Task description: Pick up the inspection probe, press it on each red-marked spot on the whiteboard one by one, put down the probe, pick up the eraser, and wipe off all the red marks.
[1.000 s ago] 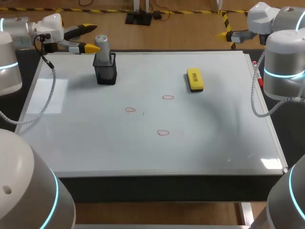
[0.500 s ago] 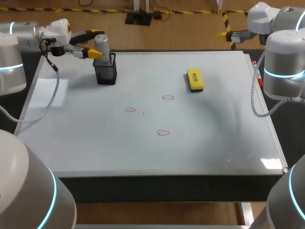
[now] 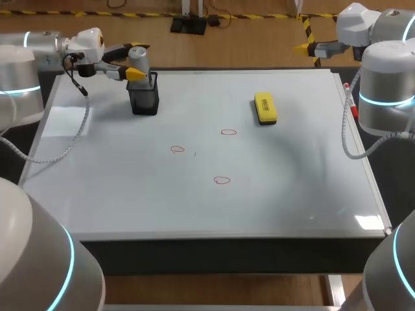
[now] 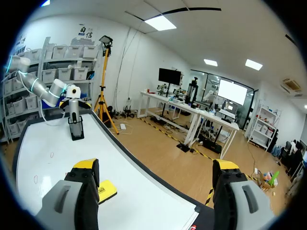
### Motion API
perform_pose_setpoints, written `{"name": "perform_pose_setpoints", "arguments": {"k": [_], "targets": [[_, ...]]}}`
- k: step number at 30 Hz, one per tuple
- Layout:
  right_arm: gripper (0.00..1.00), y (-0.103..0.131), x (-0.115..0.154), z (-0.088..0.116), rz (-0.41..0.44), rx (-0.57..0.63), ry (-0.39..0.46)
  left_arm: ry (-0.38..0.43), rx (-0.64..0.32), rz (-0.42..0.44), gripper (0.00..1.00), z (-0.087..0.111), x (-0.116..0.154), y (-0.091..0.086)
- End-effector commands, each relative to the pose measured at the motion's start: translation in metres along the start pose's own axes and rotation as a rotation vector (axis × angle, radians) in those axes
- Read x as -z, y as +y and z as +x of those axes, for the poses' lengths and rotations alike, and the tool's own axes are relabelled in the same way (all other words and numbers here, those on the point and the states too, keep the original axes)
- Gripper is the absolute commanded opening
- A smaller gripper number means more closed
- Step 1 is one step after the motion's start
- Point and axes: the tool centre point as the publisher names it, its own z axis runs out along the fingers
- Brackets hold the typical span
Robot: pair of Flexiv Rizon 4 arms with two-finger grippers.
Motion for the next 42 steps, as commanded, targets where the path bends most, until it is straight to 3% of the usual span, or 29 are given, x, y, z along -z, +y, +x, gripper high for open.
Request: {"name": "perform_pose_setpoints", "arguments": {"k": [1, 14, 17, 19, 22, 24, 25, 42], "targets": [[1.0, 0.0, 0.0, 0.0, 0.002, 0.0, 0.001, 0.03, 0.007, -0.007, 1.0, -0.007, -0.004, 0.005], [1.0, 0.0, 0.0, 0.0, 0.002, 0.0, 0.001, 0.025, 0.012, -0.001, 0.98, -0.009, -0.004, 0.012], [1.0, 0.0, 0.0, 0.0, 0.002, 0.0, 0.001, 0.029, 0.008, 0.001, 0.8, -0.009, -0.004, 0.011], [1.0, 0.0, 0.0, 0.0, 0.002, 0.0, 0.001, 0.031, 0.006, 0.002, 0.54, -0.008, -0.004, 0.011], [1.0, 0.0, 0.0, 0.0, 0.002, 0.0, 0.001, 0.04, 0.001, -0.002, 0.36, -0.007, -0.002, 0.012], [1.0, 0.0, 0.0, 0.0, 0.002, 0.0, 0.001, 0.043, -0.003, -0.003, 0.03, -0.006, -0.001, 0.011], [1.0, 0.0, 0.0, 0.0, 0.002, 0.0, 0.001, 0.044, -0.006, -0.003, 0.0, -0.006, -0.001, 0.011], [1.0, 0.0, 0.0, 0.0, 0.002, 0.0, 0.001, 0.026, -0.048, -0.008, 0.0, 0.003, -0.001, -0.01]]}}
